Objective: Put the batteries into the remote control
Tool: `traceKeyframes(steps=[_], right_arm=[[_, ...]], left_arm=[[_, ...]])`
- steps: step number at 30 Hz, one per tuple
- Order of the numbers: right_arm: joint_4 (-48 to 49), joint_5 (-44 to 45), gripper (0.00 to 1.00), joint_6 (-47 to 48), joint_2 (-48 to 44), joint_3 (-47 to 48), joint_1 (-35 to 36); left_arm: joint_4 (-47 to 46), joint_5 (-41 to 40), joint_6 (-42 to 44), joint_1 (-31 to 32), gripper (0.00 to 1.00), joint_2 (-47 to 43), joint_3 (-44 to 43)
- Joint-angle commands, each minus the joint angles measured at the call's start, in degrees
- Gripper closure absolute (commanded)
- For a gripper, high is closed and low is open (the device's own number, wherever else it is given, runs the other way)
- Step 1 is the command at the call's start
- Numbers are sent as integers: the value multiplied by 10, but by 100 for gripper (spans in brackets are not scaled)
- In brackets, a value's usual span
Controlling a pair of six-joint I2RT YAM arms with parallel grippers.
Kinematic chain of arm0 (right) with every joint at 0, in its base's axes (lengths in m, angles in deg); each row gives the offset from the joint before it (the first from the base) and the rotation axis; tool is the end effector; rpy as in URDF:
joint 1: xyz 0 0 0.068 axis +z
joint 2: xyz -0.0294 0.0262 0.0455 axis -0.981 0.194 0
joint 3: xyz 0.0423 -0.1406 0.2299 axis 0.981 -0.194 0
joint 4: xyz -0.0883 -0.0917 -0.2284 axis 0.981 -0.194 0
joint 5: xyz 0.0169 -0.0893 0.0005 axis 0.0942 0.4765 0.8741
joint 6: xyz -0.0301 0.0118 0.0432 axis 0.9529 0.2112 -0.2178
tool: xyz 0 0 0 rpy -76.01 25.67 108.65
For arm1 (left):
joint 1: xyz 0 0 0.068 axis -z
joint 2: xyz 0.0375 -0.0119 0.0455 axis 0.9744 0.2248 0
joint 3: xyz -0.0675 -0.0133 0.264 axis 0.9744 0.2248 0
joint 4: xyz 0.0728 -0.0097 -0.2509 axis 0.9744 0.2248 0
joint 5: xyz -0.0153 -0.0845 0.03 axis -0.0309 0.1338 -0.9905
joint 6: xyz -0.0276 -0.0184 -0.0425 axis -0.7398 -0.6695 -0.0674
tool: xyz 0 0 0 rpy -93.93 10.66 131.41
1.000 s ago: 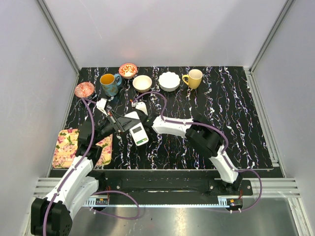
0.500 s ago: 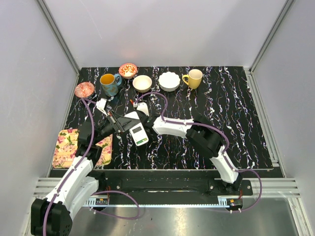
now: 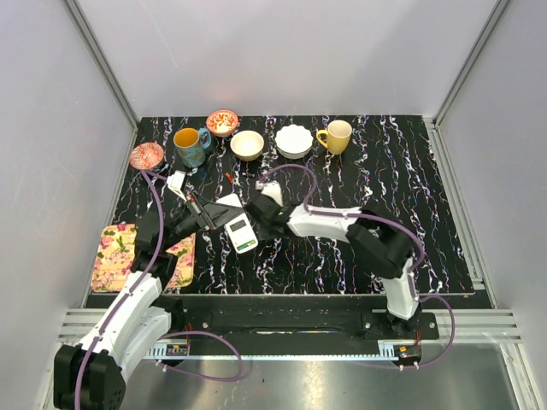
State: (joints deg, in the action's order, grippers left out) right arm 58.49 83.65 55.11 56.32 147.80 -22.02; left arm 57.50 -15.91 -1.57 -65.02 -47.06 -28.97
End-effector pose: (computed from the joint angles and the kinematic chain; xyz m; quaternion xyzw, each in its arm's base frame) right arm 0.2433 0.3494 0.1557 -0.1346 0.9403 0.0697 0.3046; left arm 0.1636 -0.0604 0.2746 -0.0533 0.6569 -0.6630 0.3550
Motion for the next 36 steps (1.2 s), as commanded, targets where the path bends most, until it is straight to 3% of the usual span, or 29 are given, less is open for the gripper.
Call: traceKeyframes(steps=[1, 12, 17, 22, 25, 30, 36], right_arm=[[-37, 7, 100, -7, -76, -78, -46], [-27, 9, 100, 19, -174, -114, -67], [-19, 11, 100, 30, -178, -122, -69], [-10, 8, 100, 35, -176, -125, -76], [-9, 3, 100, -2, -171, -124, -97], [-18, -3, 100, -159, -166, -108, -139], [-132, 34, 100, -334, -103, 1, -147]], left_arm=[[-25, -4, 3, -1, 100, 1, -8], [-80, 27, 24, -1, 100, 12, -1], [-165, 52, 5, -1, 100, 17, 24], [-178, 49, 7, -1, 100, 14, 33], [-169, 41, 14, 0, 100, 15, 39], [-127, 15, 28, 0, 100, 1, 49], [-101, -1, 33, -1, 100, -18, 49]])
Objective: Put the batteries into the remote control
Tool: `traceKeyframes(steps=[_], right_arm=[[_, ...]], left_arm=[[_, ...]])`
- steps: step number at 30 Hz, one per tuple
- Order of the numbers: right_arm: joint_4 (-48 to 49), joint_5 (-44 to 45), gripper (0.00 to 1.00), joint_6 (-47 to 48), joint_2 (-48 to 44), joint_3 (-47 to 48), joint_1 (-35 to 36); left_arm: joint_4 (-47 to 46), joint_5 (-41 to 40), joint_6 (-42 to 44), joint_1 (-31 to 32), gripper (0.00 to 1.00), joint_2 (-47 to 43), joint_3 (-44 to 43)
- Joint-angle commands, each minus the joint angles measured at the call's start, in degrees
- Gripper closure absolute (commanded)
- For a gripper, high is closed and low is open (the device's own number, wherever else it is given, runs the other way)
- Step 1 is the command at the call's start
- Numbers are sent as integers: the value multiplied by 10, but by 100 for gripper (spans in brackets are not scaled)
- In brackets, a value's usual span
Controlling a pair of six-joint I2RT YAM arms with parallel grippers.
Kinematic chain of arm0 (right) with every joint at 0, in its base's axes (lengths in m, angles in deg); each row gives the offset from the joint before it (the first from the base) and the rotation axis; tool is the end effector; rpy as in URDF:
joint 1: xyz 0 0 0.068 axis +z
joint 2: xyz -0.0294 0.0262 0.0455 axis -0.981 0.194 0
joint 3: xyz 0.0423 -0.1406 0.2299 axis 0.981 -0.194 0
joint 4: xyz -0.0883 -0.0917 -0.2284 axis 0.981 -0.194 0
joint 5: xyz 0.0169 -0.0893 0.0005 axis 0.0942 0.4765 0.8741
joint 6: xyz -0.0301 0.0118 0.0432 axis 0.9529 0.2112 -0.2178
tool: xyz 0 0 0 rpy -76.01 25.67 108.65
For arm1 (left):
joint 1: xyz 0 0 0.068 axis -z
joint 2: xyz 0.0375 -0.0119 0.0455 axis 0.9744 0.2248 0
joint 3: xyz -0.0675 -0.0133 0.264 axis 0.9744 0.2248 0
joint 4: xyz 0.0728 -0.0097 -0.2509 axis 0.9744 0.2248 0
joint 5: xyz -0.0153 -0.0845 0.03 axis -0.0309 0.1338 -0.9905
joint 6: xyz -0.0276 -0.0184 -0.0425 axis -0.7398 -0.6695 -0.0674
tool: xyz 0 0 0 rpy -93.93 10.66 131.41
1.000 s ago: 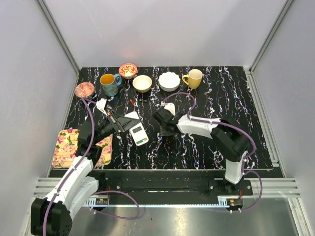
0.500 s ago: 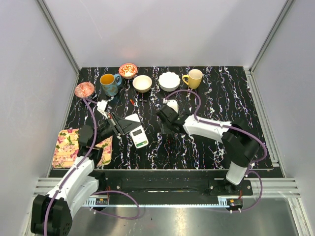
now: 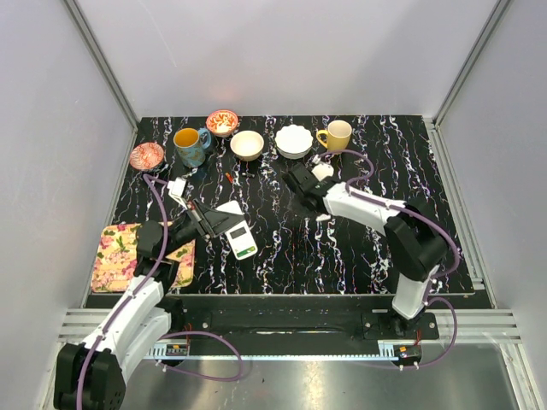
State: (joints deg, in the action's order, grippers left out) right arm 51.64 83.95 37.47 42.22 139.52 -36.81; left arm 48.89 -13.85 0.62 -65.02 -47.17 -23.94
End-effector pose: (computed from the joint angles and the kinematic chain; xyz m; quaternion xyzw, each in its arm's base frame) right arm 0.2848 0.2397 0.2007 0.1326 0.9425 0.0689 0.2990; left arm 0.1570 -0.0599 0.2590 -0.0090 0.6443 -0.6653 0.3770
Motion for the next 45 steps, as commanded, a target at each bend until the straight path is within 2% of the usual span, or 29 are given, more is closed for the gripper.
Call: traceKeyframes(steps=[1, 5, 8, 12, 17, 20, 21, 22, 26, 35, 39, 45], right_arm=[[-88, 17, 100, -181, 48, 96, -1], [-130, -26, 100, -338, 90, 135, -7], [-135, -73, 100, -408, 119, 136, -17], [-137, -83, 100, -466, 134, 121, -19], [-234, -39, 100, -517, 147, 157, -17], [-260, -28, 99, -518, 153, 170, -17], [-264, -29, 96, -517, 156, 173, -17], [-271, -35, 84, -515, 158, 174, -17], [-280, -43, 65, -503, 166, 170, -18], [-280, -52, 39, -472, 166, 169, -18], [-281, -48, 22, -446, 160, 180, -19], [-282, -21, 16, -359, 124, 213, -17]], left_arm=[[-15, -22, 7, -1, 100, -18, 0], [-17, -29, -2, -1, 100, -32, 6], [-20, -35, -10, -1, 100, -39, 13], [-35, -42, -19, -1, 100, -40, 24], [-49, -48, -27, -1, 100, -29, 30], [-53, -50, -29, -1, 100, -24, 33], [-52, -51, -29, 0, 100, -24, 33], [-51, -52, -29, -1, 100, -24, 33], [-43, -52, -26, -1, 100, -24, 33], [-29, -51, -25, -1, 100, -28, 36], [-28, -49, -25, -1, 100, -29, 34], [-21, -48, -24, -1, 100, -32, 28]])
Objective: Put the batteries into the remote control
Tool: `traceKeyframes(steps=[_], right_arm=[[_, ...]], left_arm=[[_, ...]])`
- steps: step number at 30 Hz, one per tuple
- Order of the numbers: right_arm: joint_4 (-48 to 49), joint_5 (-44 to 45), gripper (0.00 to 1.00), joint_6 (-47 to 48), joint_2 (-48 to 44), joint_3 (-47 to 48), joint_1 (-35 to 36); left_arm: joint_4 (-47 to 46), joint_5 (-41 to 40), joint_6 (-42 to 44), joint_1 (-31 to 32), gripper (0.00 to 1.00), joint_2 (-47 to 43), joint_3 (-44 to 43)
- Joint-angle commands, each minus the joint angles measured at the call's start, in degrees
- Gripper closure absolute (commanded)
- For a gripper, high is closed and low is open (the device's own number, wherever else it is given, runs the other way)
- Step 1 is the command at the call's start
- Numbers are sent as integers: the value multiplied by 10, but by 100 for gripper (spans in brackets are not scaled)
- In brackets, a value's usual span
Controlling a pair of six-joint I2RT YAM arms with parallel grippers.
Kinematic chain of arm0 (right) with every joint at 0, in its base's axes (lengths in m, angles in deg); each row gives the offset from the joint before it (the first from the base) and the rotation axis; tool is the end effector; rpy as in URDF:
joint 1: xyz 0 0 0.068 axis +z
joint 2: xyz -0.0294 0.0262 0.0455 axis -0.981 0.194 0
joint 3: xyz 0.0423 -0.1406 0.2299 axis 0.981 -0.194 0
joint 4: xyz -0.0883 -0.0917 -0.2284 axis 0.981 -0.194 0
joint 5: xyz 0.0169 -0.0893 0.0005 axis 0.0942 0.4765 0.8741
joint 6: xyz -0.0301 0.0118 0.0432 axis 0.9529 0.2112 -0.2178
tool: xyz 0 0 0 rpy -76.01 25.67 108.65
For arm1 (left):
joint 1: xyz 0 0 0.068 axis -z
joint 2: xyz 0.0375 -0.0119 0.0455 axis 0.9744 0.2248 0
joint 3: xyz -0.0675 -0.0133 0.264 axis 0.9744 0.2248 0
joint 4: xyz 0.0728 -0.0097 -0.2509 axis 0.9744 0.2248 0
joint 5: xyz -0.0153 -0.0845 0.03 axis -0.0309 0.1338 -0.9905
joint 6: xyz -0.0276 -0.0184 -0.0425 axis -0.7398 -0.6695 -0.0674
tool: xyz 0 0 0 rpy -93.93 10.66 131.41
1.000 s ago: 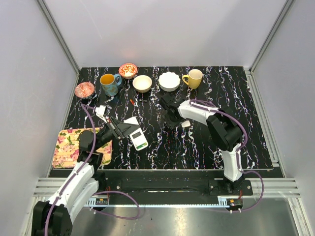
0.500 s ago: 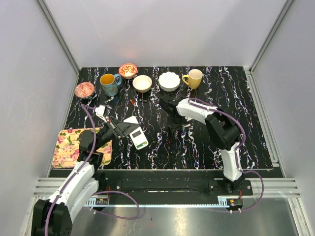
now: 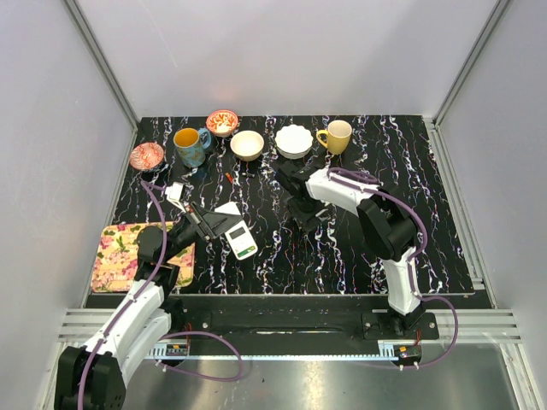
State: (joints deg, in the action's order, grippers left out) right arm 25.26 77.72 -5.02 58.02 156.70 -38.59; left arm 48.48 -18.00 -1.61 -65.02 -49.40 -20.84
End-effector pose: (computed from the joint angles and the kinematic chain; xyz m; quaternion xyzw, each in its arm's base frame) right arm 0.3091 0.2500 0.1659 0.4604 0.8779 -0.0086 0.1315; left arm 0.1518 -0.0569 0.2472 -0.0509 0.6397 -0.6642 0.3835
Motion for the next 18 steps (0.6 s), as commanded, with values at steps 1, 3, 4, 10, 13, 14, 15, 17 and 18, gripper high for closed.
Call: traceKeyframes(steps=[1, 3, 4, 10, 13, 14, 15, 17, 18], right_arm=[[-17, 53, 16, 116, -41, 47, -1], [-6, 74, 17, 184, -64, 60, 1], [6, 93, 20, 285, -75, 58, 2], [175, 22, 22, 737, -147, -49, 2], [223, -14, 28, 833, -164, -103, 1], [223, -26, 32, 848, -157, -109, 1], [218, -40, 34, 858, -151, -108, 2], [227, -64, 37, 886, -144, -114, 3], [238, -67, 37, 898, -145, -120, 4]], left_arm=[[-14, -7, 0, 0, 100, -10, -4], [-9, -6, 2, -1, 100, -14, -7], [-3, -5, 6, -1, 100, -17, -8], [19, -15, 21, -1, 100, -32, -4], [28, -22, 28, -1, 100, -37, 0], [33, -23, 30, 0, 100, -36, -1], [37, -23, 38, 0, 100, -36, -4], [44, -16, 45, -1, 100, -34, -9], [46, -11, 52, -1, 100, -35, -12]])
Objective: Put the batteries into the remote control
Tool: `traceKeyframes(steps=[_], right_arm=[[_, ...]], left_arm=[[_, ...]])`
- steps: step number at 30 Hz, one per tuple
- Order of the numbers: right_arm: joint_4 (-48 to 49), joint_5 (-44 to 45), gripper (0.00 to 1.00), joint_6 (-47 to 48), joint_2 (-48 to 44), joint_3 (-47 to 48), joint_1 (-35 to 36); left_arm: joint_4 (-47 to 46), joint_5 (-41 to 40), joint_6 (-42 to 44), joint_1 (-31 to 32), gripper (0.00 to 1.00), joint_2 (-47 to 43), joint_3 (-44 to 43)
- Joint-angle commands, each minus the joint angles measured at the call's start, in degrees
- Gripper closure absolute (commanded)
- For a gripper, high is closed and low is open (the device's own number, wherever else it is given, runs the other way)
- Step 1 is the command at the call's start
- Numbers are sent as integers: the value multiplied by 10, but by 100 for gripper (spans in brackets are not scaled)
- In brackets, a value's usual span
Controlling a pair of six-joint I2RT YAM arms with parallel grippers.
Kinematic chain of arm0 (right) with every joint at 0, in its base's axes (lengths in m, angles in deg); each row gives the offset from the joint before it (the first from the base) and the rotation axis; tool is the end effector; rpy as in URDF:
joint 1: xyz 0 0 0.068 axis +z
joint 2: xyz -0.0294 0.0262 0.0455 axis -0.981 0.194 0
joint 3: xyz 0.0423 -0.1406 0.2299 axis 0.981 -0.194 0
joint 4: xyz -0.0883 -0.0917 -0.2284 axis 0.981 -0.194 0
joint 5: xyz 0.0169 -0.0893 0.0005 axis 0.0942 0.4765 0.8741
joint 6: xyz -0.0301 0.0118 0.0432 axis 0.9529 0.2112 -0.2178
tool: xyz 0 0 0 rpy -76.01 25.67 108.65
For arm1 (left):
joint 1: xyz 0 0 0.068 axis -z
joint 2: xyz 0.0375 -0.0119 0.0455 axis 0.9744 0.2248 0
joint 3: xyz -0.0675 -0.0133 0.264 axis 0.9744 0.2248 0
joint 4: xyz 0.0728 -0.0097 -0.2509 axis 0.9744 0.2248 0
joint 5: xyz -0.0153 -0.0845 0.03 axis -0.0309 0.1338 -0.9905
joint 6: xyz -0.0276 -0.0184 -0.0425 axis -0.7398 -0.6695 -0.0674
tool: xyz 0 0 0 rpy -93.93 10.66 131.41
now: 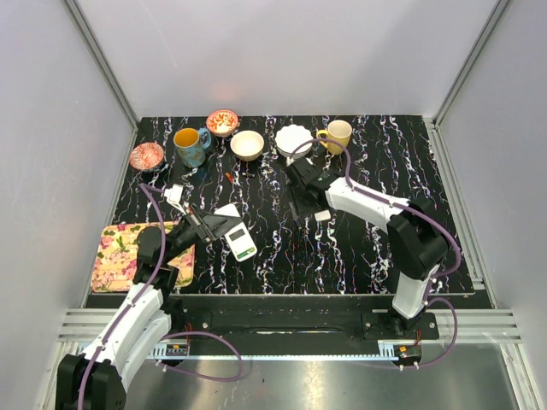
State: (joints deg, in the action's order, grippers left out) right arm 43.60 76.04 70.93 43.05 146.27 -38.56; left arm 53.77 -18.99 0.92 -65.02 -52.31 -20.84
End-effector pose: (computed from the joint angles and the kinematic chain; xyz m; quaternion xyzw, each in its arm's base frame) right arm 0.2947 0.2394 0.2219 -0.1518 0.9532 0.0246 0.2603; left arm 0.1476 -0.0556 0.2452 -0.0547 0.6501 -0.6497 0.3903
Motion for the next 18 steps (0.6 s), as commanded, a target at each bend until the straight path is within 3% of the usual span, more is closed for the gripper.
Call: traceKeyframes(steps=[1, 8, 13, 18], right_arm=[[65, -62, 37, 143, 0, -27, 4], [122, -102, 36, 158, 9, -30, 9], [102, -97, 52, 165, 66, -3, 10], [102, -90, 57, 164, 82, 2, 10]], left_arm=[[1, 2, 31, -1, 100, -7, -13], [14, 10, 45, 0, 100, -9, -14], [21, 7, 51, 1, 100, -6, -9], [27, 6, 57, 2, 100, -3, -12]])
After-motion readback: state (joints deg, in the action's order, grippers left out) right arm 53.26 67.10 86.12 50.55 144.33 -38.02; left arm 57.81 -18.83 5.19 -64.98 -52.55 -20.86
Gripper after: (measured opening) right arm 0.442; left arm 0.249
